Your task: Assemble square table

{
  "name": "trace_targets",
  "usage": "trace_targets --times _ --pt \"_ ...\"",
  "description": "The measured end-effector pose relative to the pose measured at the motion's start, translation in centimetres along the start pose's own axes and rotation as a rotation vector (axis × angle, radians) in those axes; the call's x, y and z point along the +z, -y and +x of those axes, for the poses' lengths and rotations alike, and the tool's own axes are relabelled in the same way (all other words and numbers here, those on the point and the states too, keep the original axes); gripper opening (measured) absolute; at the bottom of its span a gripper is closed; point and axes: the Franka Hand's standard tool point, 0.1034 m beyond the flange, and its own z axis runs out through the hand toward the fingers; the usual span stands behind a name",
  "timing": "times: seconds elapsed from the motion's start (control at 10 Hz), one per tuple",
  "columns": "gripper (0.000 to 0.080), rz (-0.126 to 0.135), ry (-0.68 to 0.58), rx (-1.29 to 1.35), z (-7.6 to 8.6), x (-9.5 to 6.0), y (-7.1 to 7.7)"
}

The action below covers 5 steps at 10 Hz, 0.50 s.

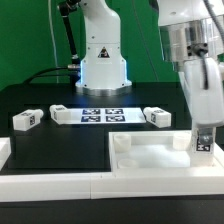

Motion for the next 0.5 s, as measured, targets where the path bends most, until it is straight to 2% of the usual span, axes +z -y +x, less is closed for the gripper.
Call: trace_targets --times 0.1,0.2,0.5 --pt "0.0488 0.001 -0.029 -0.21 -0.33 -0.21 0.23" --pt "0.0613 0.007 -0.035 -0.33 -0.54 -0.4 0.49" --pt "0.0648 0.0 -0.038 -0.509 -0.2 -0.28 0.43"
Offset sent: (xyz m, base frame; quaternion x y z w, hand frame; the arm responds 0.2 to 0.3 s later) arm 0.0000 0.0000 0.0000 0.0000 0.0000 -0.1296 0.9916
